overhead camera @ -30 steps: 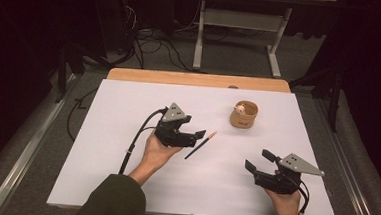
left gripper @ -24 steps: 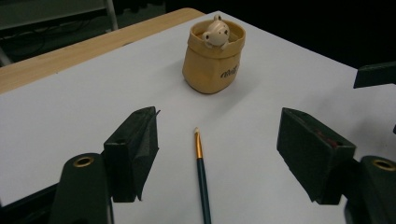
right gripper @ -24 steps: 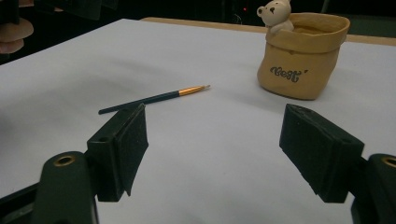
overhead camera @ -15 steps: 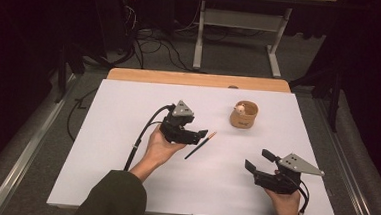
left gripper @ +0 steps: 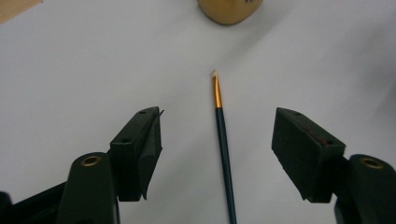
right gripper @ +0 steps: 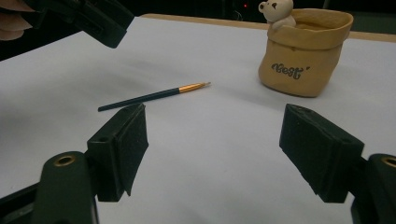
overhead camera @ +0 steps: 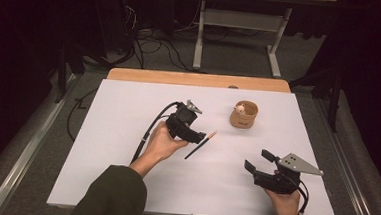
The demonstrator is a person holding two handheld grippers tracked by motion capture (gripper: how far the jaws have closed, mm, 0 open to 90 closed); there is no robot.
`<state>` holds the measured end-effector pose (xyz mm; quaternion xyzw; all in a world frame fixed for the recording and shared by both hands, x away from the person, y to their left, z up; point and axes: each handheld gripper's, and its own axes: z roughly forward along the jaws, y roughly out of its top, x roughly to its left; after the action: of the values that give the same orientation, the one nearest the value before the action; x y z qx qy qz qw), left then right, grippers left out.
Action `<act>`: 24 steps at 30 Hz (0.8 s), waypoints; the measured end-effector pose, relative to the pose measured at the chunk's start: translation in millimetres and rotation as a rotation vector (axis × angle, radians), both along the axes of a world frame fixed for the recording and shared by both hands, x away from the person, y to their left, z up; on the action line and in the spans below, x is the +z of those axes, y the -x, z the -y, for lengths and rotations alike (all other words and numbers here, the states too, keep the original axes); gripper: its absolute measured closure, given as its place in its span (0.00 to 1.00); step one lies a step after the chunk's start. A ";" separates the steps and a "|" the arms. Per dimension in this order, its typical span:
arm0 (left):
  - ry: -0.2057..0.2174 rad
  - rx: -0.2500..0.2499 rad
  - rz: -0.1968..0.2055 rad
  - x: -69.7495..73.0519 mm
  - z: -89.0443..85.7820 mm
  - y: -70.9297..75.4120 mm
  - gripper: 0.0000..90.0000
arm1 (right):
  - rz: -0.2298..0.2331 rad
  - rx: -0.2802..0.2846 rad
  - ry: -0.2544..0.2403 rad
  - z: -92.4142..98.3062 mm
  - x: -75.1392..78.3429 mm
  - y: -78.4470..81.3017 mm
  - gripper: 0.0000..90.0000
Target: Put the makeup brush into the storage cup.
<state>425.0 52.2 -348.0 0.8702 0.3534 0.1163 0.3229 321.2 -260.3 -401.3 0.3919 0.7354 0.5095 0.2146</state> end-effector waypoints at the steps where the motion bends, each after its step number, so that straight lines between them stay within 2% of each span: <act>1: -0.024 -0.003 -0.010 0.2 1.6 -0.6 0.38 | -0.001 0.000 0.001 -0.3 0.0 0.1 0.28; 4: -0.047 0.001 -0.021 0.0 3.8 -1.7 0.39 | -0.008 -0.001 0.004 -1.0 -0.2 0.6 0.28; 7: -0.085 0.009 -0.058 -0.2 6.7 -6.5 0.39 | -0.006 0.004 0.009 -1.9 -0.8 0.2 0.28; 13: -0.136 0.025 -0.109 -3.9 9.4 -14.3 0.42 | -0.019 0.000 0.007 -1.7 -1.2 -0.1 0.28; 17: -0.155 0.029 -0.139 -6.6 12.4 -17.8 0.43 | -0.020 0.000 0.011 -1.8 -1.3 -0.2 0.28; 24: -0.197 0.030 -0.166 -10.6 18.6 -19.7 0.45 | -0.016 0.003 0.011 -1.6 -1.1 -0.2 0.28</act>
<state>444.7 33.6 -358.6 0.8990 0.3788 0.0831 0.2036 321.3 -258.7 -402.4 0.3937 0.7403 0.5028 0.2102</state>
